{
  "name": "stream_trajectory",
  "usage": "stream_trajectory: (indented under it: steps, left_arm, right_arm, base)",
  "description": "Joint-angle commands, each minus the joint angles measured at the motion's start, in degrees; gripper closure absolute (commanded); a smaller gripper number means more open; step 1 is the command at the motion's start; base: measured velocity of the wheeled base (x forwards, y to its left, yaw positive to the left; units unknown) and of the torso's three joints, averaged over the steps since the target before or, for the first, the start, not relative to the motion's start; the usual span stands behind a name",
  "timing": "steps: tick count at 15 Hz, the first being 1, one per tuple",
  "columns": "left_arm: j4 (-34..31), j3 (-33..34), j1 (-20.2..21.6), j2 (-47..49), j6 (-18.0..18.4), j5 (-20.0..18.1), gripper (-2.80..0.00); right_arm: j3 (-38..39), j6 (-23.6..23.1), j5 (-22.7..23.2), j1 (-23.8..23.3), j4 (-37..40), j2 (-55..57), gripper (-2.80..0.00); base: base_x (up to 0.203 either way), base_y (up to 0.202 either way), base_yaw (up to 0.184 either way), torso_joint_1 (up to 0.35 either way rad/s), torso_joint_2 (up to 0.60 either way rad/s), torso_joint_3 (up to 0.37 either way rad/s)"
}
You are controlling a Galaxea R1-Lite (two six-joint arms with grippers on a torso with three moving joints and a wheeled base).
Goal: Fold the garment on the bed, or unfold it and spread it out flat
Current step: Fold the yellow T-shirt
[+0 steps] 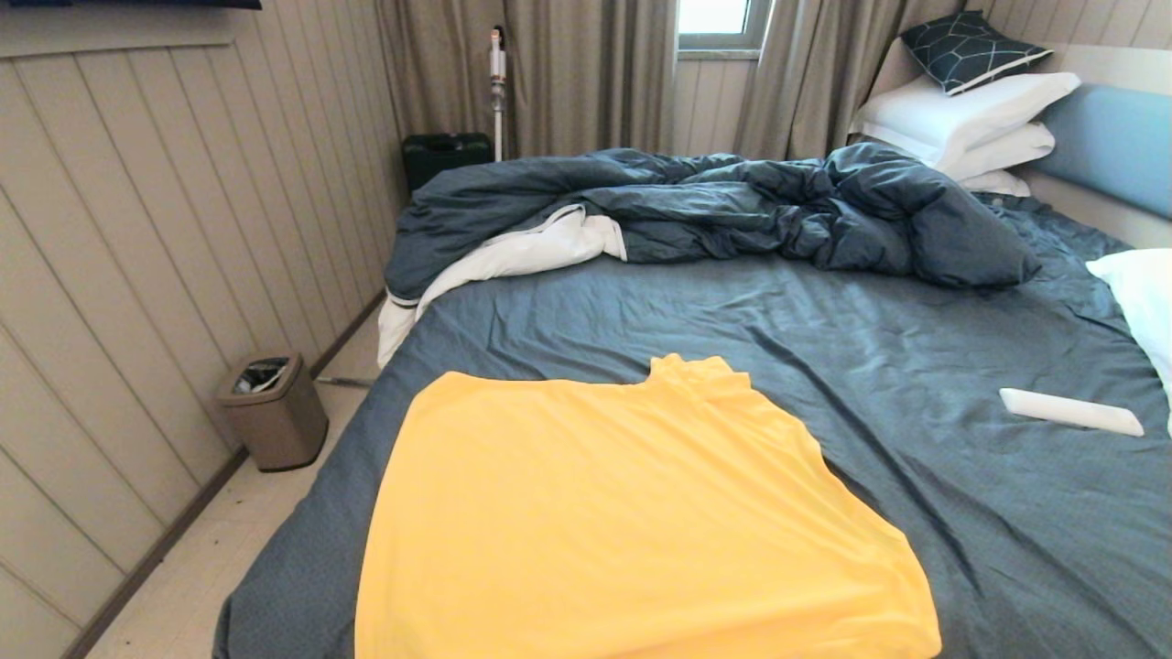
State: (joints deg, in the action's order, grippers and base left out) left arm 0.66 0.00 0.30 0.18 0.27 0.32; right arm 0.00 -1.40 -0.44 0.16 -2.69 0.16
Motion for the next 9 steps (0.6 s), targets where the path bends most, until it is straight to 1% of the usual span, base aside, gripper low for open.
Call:
stream_trajectory:
  steps: [1, 4, 6, 7, 8, 9]
  left_arm:
    - [0.0, 0.0, 0.1, 0.0, 0.0, 0.0, 0.00]
    - [-0.2, -0.9, 0.1, -0.2, 0.2, 0.0, 0.00]
    - [-1.6, -7.5, 0.1, 1.6, 0.1, 0.4, 0.00]
    - [-2.8, -11.5, 0.1, 4.8, -0.2, 0.3, 0.00]
    - [-3.7, -15.3, 0.1, 8.8, -1.2, 0.1, 0.00]
    - [-4.2, -18.5, 0.1, 13.8, -2.6, -0.4, 0.00]
  right_arm:
    - [0.0, -0.1, 0.0, 0.0, -0.1, 0.1, 0.00]
    - [0.0, -0.9, 0.0, 0.0, 0.2, 0.0, 0.00]
    - [-0.5, -1.0, 0.4, 0.1, 3.2, 0.2, 0.00]
    - [-3.1, -0.9, 0.8, 0.1, 5.3, 0.8, 0.00]
    - [-7.9, -0.6, 1.6, 0.1, 8.1, 2.4, 0.00]
    - [-14.8, 0.5, 3.0, 0.1, 11.4, 5.8, 0.00]
  base:
    - [0.000, 0.000, 0.000, 0.000, 0.00, 0.000]
    - [0.000, 0.000, 0.000, 0.000, 0.00, 0.000]
    - [0.000, 0.000, 0.000, 0.000, 0.00, 0.000]
    - [0.000, 0.000, 0.000, 0.000, 0.00, 0.000]
    - [0.000, 0.000, 0.000, 0.000, 0.00, 0.000]
    - [0.000, 0.000, 0.000, 0.000, 0.00, 0.000]
